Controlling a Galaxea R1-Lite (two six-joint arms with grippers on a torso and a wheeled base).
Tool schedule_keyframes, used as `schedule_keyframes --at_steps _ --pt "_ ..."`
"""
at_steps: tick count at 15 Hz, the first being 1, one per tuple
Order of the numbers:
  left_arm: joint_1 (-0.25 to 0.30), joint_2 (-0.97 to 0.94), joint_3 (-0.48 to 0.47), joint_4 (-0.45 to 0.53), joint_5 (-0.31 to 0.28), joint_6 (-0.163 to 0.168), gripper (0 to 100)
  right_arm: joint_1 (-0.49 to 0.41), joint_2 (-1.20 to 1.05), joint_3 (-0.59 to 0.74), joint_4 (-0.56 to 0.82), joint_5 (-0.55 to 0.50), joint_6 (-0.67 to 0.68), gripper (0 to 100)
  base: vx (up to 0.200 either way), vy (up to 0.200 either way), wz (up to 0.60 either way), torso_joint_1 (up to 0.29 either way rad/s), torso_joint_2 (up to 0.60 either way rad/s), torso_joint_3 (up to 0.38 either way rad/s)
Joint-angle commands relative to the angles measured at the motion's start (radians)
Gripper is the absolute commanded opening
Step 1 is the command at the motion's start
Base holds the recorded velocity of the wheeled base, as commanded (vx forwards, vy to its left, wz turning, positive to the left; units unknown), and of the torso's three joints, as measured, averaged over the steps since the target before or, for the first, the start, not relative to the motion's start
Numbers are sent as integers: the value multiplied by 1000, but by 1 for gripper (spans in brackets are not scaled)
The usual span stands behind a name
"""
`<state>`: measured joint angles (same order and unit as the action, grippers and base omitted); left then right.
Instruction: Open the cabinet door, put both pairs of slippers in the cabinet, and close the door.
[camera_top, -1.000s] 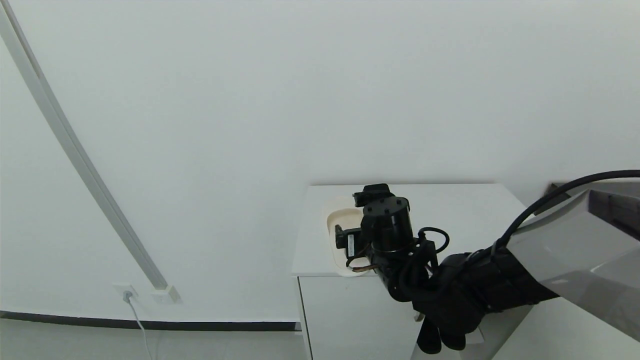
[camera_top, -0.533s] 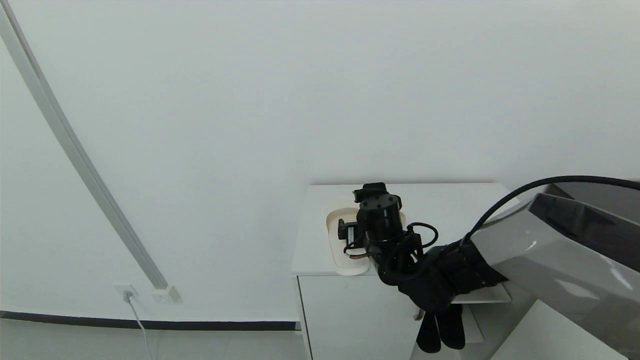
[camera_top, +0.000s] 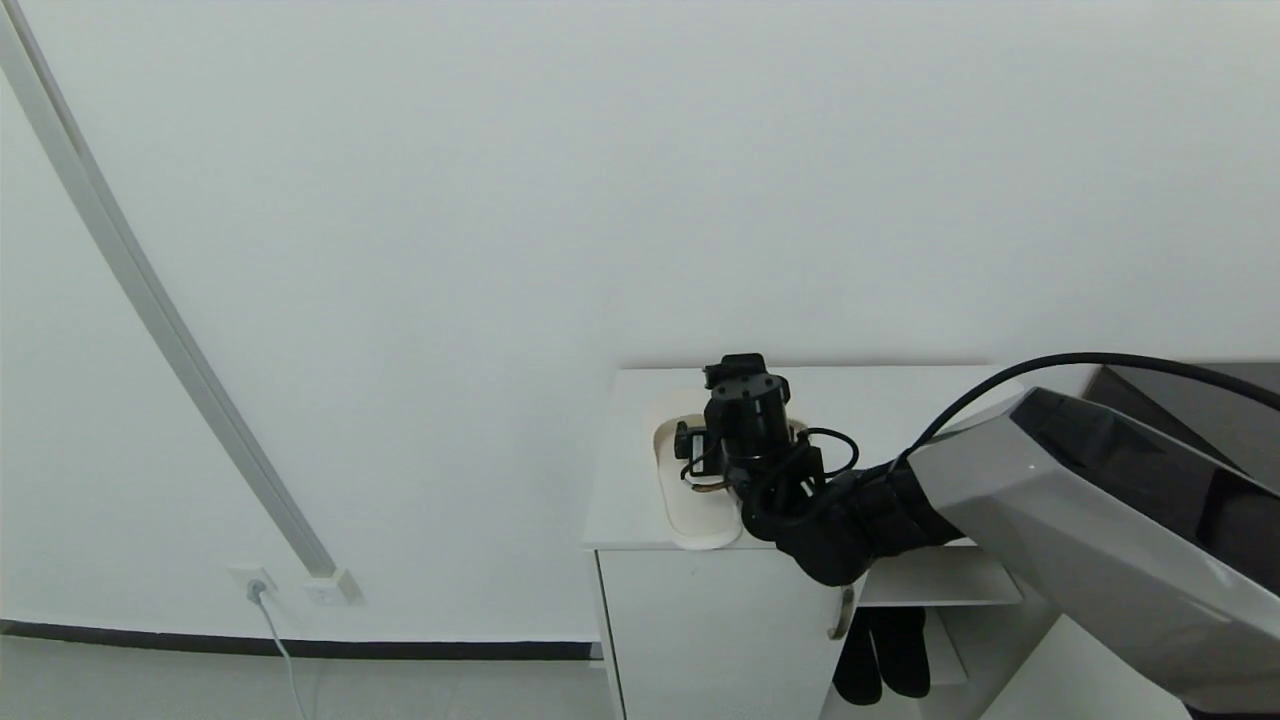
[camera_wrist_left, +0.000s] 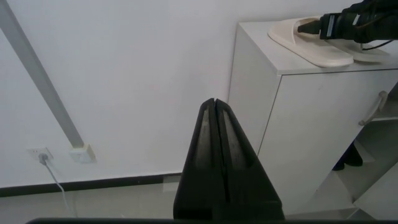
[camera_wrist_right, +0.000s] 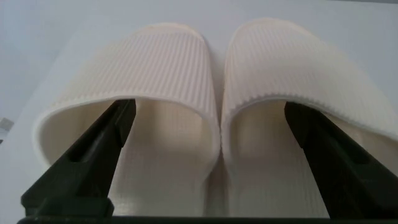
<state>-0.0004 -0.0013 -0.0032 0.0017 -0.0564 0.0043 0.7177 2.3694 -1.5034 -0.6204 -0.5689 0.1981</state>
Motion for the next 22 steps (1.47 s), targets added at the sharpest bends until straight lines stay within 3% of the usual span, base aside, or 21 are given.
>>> schedule_keyframes --at_steps 1,5,6,16,20,22 --pt "0 1 0 0 0 0 0 -18 25 -49 19 0 -2 100 0 0 0 0 0 0" --pt "0 1 0 0 0 0 0 -21 34 -77 41 0 -2 100 0 0 0 0 0 0" --pt "0 1 0 0 0 0 0 -20 34 -78 41 0 -2 0 0 0 0 0 0 0" --pt "0 1 0 0 0 0 0 -20 13 -69 33 -12 -12 0 0 0 0 0 0 0" --pt "0 1 0 0 0 -1 0 -17 -119 42 22 20 -46 0 0 0 0 0 0 0" --pt "0 1 0 0 0 0 0 -17 -242 203 -67 141 -83 0 0 0 0 0 0 0"
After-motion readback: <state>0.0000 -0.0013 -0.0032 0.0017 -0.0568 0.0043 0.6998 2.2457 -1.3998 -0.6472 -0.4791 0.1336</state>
